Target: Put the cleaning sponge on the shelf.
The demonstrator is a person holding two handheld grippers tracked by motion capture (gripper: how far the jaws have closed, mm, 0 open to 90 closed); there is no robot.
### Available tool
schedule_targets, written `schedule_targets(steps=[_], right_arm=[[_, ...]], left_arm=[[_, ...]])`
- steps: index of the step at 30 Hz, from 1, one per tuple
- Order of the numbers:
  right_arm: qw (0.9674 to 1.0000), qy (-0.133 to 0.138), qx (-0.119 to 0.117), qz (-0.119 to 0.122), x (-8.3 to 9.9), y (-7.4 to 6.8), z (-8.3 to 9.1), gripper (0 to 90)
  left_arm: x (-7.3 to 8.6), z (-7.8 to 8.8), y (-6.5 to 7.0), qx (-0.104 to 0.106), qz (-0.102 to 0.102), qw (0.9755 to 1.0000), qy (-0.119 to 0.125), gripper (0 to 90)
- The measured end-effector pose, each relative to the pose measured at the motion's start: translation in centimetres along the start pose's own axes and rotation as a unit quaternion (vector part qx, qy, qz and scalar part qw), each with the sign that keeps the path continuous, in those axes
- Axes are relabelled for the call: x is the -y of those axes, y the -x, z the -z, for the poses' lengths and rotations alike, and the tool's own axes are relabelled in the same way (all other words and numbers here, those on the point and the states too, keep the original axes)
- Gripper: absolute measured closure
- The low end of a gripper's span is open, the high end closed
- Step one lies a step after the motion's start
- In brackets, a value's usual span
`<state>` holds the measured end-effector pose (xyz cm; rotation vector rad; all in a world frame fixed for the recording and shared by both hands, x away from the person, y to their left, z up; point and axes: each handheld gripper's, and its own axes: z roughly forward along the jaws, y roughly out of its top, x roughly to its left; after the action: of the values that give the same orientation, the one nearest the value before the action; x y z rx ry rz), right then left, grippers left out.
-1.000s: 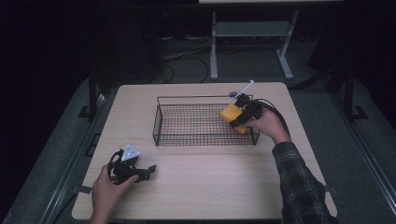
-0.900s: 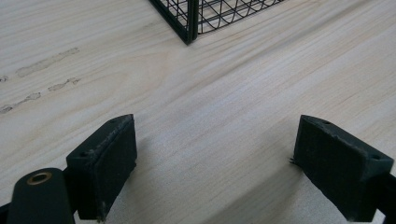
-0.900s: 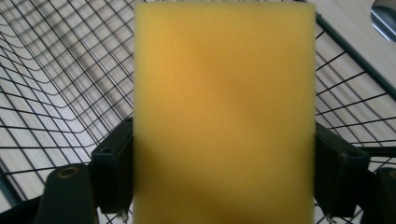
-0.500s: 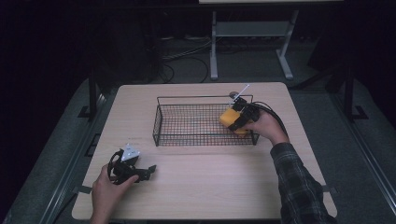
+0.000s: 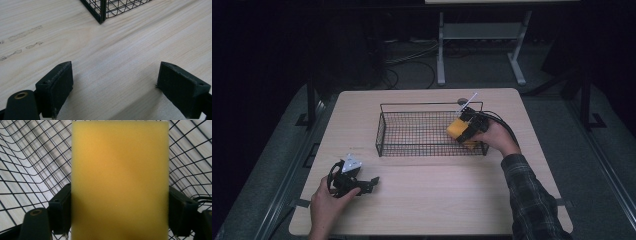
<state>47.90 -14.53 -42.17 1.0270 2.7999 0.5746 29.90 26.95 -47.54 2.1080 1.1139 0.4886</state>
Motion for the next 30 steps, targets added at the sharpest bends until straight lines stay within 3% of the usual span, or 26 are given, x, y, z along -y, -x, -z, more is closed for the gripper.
schedule_targets(steps=[17,30], right_arm=[[1.0000,-0.003,-0.001,0.000,0.0,-0.1,0.2,20.0],[0.9993,0.036,0.005,-0.005,0.4,-0.3,3.6,18.0]], left_arm=[[0.0,0.0,0.0,0.000,0.000,1.0000,0.000,12.5],[0.0,0.0,0.0,0.000,0.000,1.0000,0.000,12.5]])
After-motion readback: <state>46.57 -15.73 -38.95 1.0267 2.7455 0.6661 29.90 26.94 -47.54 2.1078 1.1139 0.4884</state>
